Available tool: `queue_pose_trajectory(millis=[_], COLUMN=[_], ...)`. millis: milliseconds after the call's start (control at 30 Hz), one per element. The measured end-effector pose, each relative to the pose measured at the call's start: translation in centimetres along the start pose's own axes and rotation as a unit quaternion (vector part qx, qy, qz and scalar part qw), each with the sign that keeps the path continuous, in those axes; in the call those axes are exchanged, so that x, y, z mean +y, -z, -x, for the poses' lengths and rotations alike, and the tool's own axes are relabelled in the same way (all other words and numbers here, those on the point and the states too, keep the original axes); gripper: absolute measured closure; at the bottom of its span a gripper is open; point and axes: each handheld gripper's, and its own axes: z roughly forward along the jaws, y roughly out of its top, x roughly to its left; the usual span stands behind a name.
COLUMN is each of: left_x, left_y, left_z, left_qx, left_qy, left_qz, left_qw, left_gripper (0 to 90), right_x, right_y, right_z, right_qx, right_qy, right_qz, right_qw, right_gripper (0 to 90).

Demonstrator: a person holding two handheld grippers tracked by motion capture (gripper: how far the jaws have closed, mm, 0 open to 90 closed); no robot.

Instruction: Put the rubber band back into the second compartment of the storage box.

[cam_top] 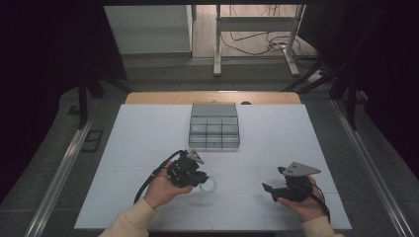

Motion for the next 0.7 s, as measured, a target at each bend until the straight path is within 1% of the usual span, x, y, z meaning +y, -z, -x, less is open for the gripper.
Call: queue_pose_trajectory(millis=[167,367,500,600,700], left_x=[0.2,0.3,0.3,0.3,0.5], left_y=[1.0,1.4,1.4,1.6,1.6], left_z=[0.4,0.6,0.6,0.5,0.4], left_qx=[0.0,-0.001,0.0,-0.002,-0.004], left_qy=[-0.005,-0.008,-0.004,0.0,0.003], left_qz=[0.012,0.017,0.018,0.022,0.02], left_qw=[0.9999,0.9998,0.9998,0.9997,0.9998], left_gripper=[81.8,81.8,81.8,81.8,81.8], right_x=[0.0,0.0,0.0,0.0,0.0], right_y=[0.0,0.1,0.1,0.1,0.2], right_z=[0.0,0.0,0.0,0.0,0.0], right_qx=[0.0,-0.001,0.0,0.0,0.003], right_qy=[0.001,-0.002,-0.006,-0.006,-0.004], right_qz=[0.0,0.002,0.004,0.005,0.006], right_qw=[1.0,1.0,1.0,1.0,1.0], right_gripper=[16.0,16.0,16.0,16.0,16.0])
